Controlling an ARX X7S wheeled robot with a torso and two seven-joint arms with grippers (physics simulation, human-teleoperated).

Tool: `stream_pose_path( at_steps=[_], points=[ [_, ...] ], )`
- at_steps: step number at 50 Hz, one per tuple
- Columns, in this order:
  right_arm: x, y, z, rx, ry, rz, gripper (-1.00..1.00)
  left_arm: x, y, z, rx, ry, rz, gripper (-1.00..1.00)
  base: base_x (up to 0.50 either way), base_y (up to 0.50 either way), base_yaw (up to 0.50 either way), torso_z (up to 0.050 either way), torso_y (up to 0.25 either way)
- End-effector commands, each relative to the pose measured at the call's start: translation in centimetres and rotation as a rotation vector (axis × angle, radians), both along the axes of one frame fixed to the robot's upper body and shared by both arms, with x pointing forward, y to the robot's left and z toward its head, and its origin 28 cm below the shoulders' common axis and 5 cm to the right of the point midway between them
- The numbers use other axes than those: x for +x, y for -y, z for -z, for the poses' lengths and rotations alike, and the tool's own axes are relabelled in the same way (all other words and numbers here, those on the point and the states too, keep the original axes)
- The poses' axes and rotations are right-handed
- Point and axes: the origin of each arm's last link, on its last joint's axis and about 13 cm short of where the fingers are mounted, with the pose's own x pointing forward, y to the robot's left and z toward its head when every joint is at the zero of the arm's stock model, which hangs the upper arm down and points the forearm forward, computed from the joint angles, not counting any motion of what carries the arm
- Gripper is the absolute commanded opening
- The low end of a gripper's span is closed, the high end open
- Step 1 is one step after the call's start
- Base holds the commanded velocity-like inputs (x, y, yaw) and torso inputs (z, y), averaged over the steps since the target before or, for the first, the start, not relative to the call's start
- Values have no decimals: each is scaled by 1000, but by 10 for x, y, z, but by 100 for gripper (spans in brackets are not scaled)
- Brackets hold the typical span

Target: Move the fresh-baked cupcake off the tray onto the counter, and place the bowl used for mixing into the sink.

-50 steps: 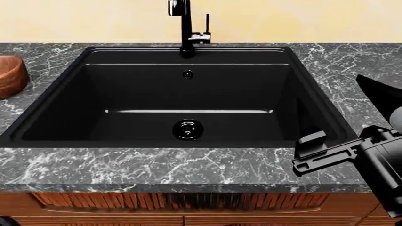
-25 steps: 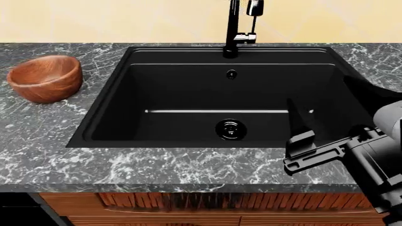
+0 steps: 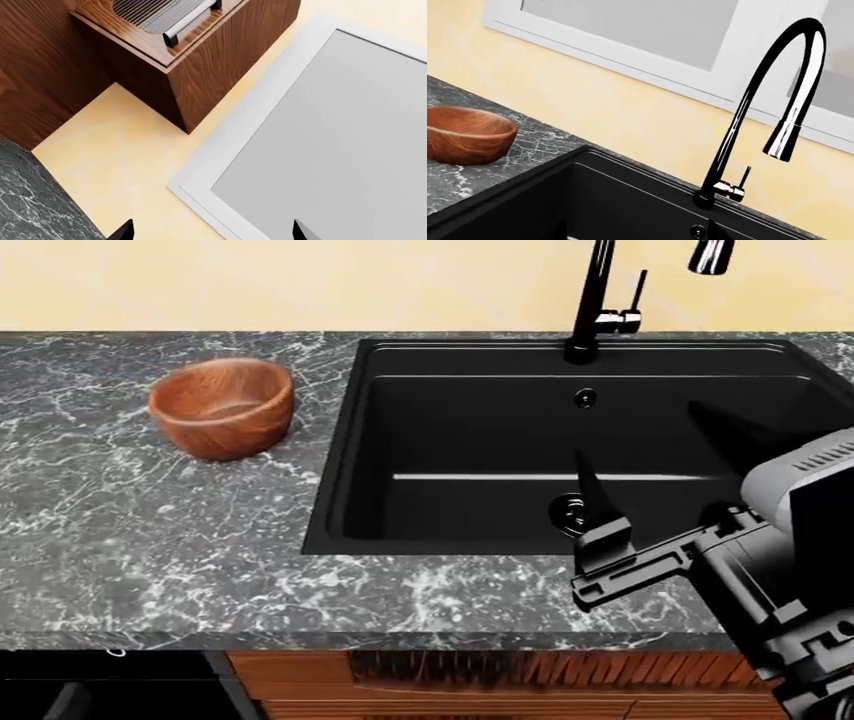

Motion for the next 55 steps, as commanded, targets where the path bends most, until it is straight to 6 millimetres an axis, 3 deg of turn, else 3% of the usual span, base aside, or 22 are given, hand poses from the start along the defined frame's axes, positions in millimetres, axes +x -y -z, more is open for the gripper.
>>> stream_pose_path(
  at_steps=[1,19,36,42,55],
  points=[
    [3,-6,-1,5,4,-36,100,-2,0,-1,-1,3,-1,100,46,500,0,0,0],
    [7,-14,-7,-44,-14,-40,100,-1,-1,1,-5,2,-3,100,86,500,0,0,1],
    [-1,-21,-44,-182,-7,2,100,-2,-1,0,-5,3,-3,100,114,500,0,0,1],
    [3,-26,-53,-240,-23,28,100,-2,-1,0,-6,4,-3,100,113,500,0,0,0],
    [24,-29,-81,-160,-90,172,100,-2,-1,0,-7,3,-2,100,50,189,0,0,1]
  ],
)
